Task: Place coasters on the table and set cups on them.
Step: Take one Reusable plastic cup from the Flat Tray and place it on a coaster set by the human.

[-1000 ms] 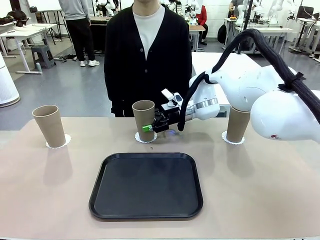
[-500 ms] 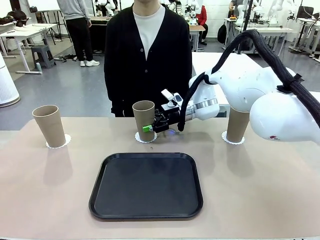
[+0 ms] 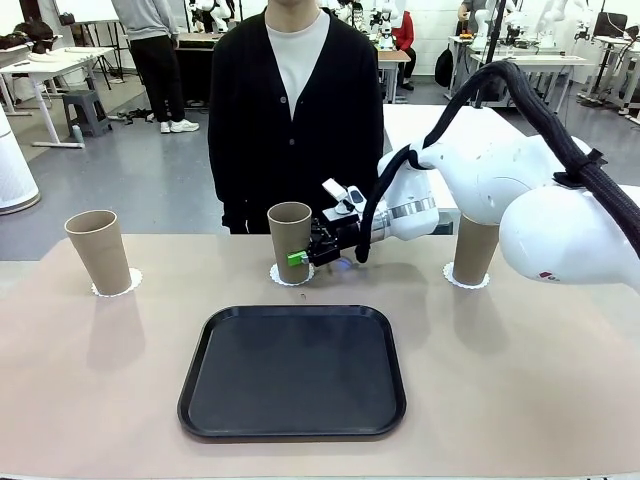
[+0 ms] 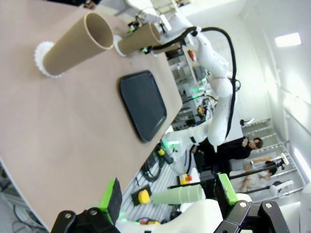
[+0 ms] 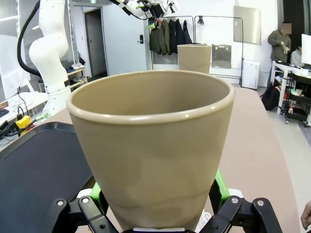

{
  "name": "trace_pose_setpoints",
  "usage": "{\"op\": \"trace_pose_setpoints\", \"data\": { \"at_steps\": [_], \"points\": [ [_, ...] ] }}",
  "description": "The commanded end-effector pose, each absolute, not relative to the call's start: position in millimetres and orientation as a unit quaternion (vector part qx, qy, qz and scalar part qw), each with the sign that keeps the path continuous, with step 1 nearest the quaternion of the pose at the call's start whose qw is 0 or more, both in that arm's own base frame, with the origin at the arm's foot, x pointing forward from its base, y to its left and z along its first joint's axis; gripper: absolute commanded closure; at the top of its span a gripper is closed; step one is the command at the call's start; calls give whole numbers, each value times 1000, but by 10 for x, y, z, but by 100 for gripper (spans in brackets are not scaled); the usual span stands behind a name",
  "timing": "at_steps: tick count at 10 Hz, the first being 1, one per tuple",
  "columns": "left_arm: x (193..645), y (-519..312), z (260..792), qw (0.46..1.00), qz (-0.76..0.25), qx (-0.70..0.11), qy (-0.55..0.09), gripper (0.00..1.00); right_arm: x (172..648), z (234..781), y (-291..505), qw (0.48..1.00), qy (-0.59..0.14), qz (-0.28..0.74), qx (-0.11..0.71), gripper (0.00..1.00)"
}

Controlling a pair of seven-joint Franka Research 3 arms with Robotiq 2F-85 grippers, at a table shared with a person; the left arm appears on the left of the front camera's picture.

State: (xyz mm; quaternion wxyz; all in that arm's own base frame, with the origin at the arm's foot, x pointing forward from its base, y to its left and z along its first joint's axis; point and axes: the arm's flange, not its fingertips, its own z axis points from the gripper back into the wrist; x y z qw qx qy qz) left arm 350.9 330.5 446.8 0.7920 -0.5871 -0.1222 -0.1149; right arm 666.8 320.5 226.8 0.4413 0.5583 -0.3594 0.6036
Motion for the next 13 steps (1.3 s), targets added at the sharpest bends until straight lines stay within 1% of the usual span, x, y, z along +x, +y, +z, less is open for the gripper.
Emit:
{"op": "trace_pose_setpoints", "data": {
  "at_steps": [1, 6, 10, 13],
  "points": [
    [3500, 3309, 4492, 794, -110, -585, -120, 0, 6755, 2313, 3208, 443, -332, 618, 558, 0],
    [3500, 3309, 4492, 794, -110, -585, -120, 0, 6722, 2398, 3139, 459, -291, 647, 535, 0],
    [3500, 3309, 4492, 794, -110, -585, -120, 0, 6753, 2429, 3069, 473, -290, 651, 518, 0],
    [3500, 3309, 4492, 794, -110, -585, -120, 0, 6834, 2474, 2954, 495, -295, 648, 498, 0]
  ]
}}
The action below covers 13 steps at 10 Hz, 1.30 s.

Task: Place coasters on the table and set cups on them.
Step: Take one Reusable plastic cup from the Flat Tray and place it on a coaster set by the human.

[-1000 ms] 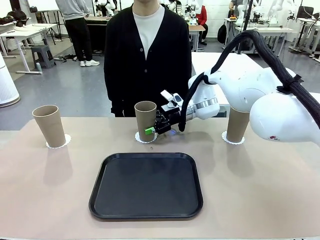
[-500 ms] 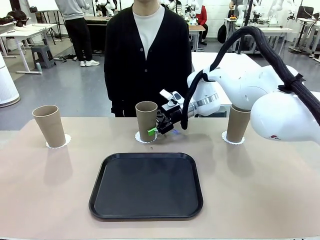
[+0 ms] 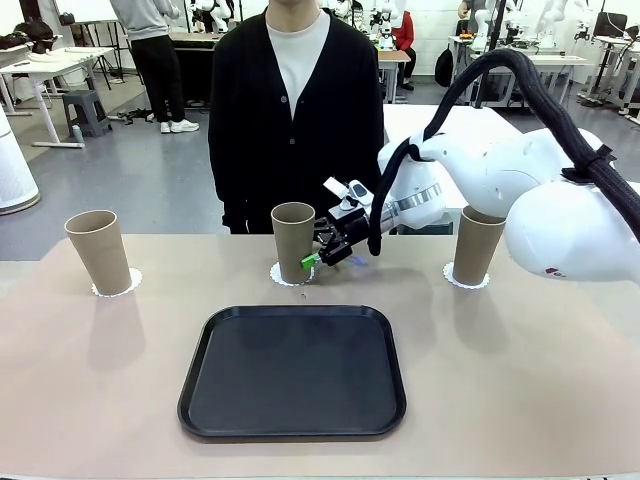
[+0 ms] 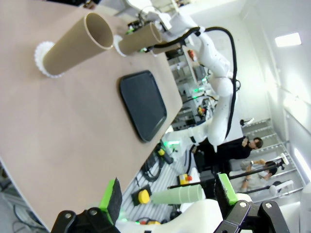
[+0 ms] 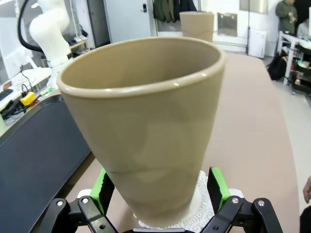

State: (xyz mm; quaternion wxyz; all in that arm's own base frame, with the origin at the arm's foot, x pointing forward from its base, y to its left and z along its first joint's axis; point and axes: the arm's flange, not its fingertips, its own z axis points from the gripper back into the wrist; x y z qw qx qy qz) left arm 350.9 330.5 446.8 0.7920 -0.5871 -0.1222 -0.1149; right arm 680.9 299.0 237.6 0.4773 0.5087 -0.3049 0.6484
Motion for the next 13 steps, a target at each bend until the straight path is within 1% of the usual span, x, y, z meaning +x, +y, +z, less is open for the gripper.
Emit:
{"op": "trace_pose_setpoints", "data": {
  "at_steps": [1, 7, 8, 9, 10, 11, 13],
  "points": [
    [3500, 3309, 4492, 794, -110, -585, -120, 0, 6864, 2514, 2916, 501, -293, 647, 494, 0],
    [3500, 3309, 4492, 794, -110, -585, -120, 0, 6878, 2688, 2646, 534, -271, 654, 462, 0],
    [3500, 3309, 4492, 794, -110, -585, -120, 0, 6848, 2718, 2575, 548, -263, 654, 451, 0],
    [3500, 3309, 4492, 794, -110, -585, -120, 0, 6782, 2816, 2475, 570, -252, 655, 428, 0],
    [3500, 3309, 4492, 794, -110, -585, -120, 0, 6669, 2974, 2359, 607, -236, 651, 391, 0],
    [3500, 3309, 4492, 794, -110, -585, -120, 0, 6508, 3227, 2257, 647, -221, 642, 346, 0],
    [3500, 3309, 4492, 794, -110, -585, -120, 0, 6042, 3907, 2238, 720, -211, 600, 276, 0]
  ]
}}
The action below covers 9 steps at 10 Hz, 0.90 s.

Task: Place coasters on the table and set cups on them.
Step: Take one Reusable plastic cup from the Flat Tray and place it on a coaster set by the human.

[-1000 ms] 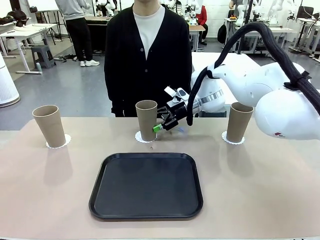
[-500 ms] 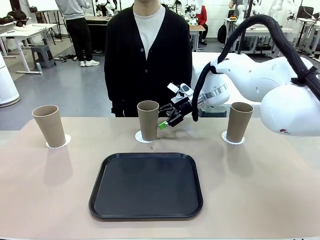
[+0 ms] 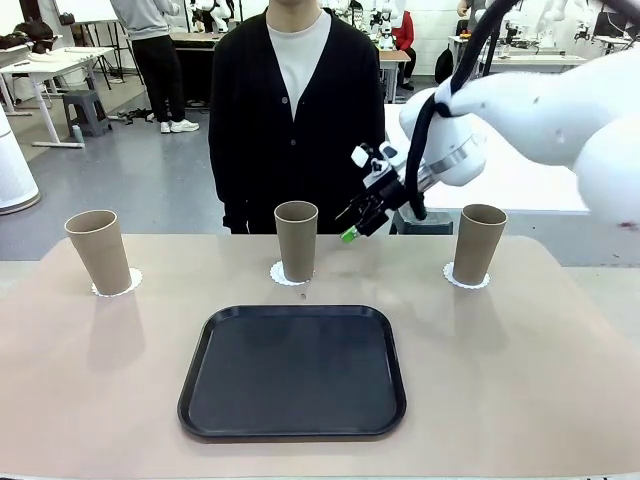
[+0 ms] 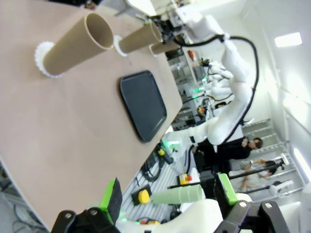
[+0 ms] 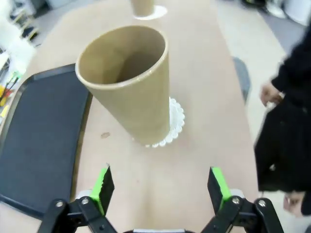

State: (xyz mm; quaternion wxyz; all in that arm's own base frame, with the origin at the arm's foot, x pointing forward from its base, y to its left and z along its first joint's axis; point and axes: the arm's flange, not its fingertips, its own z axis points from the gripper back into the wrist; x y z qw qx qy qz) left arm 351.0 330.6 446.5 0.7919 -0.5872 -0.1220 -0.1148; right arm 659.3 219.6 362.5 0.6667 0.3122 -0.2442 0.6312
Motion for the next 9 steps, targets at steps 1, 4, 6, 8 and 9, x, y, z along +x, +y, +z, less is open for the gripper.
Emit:
{"op": "trace_pose_setpoints", "data": {
  "at_steps": [1, 4, 6, 8, 9],
  "points": [
    [3500, 3309, 4492, 794, -110, -585, -120, 0, 5850, 4185, 2267, 764, -195, 562, 249, 0],
    [3500, 3309, 4492, 794, -110, -585, -120, 0, 5183, 4879, 2297, 884, -105, 437, 133, 0],
    [3500, 3309, 4492, 794, -110, -585, -120, 0, 4808, 5339, 2319, 919, -39, 387, 73, 0],
    [3500, 3309, 4492, 794, -110, -585, -120, 0, 4515, 5541, 2359, 937, 4, 347, 47, 0],
    [3500, 3309, 4492, 794, -110, -585, -120, 0, 4378, 5591, 2349, 939, 15, 342, 44, 0]
  ]
}}
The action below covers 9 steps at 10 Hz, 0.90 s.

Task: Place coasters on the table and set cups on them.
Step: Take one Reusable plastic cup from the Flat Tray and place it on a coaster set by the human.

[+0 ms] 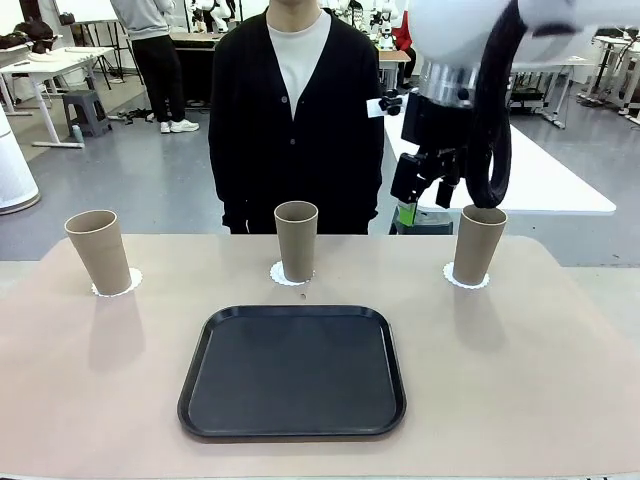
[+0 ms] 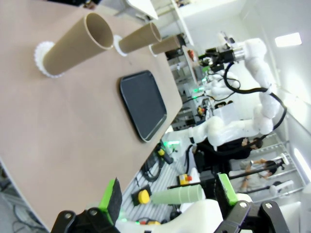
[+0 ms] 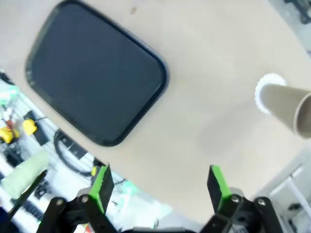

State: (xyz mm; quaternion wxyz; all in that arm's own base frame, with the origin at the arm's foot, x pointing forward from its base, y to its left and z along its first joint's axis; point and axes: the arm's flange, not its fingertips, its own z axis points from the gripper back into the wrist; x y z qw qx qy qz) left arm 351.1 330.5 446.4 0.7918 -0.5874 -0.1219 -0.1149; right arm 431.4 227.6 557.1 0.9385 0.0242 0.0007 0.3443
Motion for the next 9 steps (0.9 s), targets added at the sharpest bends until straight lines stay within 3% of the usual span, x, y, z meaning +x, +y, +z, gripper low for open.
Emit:
{"op": "trace_pose_setpoints", "data": {
  "at_steps": [1, 9],
  "points": [
    [3500, 3309, 4492, 794, -110, -585, -120, 0, 4263, 5605, 2291, 939, 30, 341, 42, 0],
    [3500, 3309, 4492, 794, -110, -585, -120, 0, 4203, 5621, 2304, 939, 30, 342, 28, 0]
  ]
}}
